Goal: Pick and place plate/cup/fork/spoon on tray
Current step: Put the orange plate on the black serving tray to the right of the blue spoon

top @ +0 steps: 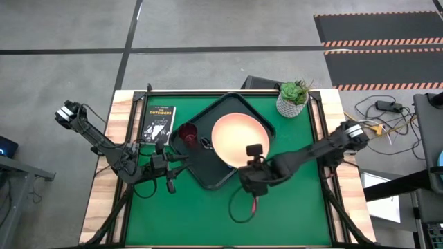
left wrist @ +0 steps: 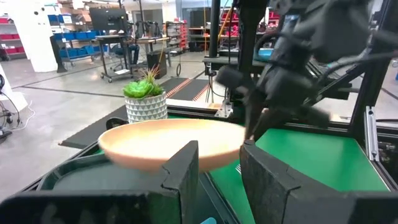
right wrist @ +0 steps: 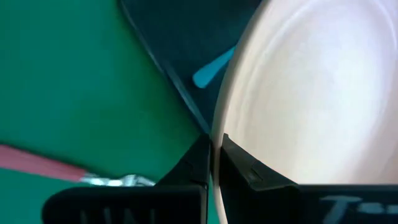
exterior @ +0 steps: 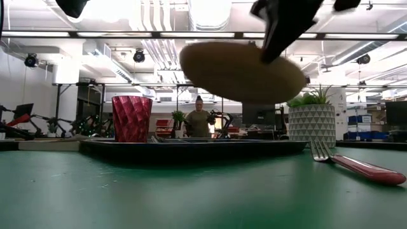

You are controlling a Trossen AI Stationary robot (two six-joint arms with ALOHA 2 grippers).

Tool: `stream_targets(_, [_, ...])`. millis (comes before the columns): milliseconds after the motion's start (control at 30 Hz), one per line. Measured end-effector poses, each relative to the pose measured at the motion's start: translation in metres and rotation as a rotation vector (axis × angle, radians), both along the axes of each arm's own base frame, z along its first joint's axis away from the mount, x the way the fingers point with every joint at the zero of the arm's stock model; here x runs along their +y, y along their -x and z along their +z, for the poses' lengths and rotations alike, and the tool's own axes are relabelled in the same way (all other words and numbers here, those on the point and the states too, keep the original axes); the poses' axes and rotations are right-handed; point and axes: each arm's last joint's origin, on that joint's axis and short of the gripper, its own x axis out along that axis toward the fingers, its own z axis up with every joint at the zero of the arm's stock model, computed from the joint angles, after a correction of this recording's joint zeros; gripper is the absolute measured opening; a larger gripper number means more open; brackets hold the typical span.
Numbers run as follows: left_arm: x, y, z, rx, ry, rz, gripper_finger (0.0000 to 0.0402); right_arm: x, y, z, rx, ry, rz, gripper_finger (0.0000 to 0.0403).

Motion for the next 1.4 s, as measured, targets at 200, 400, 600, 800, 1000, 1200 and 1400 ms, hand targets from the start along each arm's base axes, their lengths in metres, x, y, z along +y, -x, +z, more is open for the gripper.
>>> stream_targets(200, [0.000,0.000,0.000,0.000,0.000,0.000,0.0099,-0.025,-0.022,-0.026,0.089,0.059,0.013,0.0008])
stream_targets(400, [0.000,0.000,0.000,0.000,0.000,0.000,0.0099,-0.042,-0.039,-0.049,0.139,0.091,0.029,0.0008])
stream_targets(600, [0.000,0.000,0.000,0.000,0.000,0.000,0.0099,-0.055,-0.052,-0.069,0.175,0.109,0.055,0.0008])
stream_targets(800, [0.000,0.000,0.000,0.000,0.000,0.000,0.0099,-0.067,-0.056,-0.078,0.202,0.078,0.037,0.0008])
stream_targets(1000, [0.000,0.000,0.000,0.000,0.000,0.000,0.0099,-0.073,-0.061,-0.080,0.180,0.003,0.028,0.0008])
stream_targets(1200, [0.000,0.000,0.000,0.000,0.000,0.000,0.0099,-0.077,-0.063,-0.080,0.161,-0.004,0.019,0.0008])
stream_targets(1400, [0.000,0.000,0.000,0.000,0.000,0.000,0.0099,-0.079,-0.063,-0.080,0.163,-0.005,0.012,0.0009])
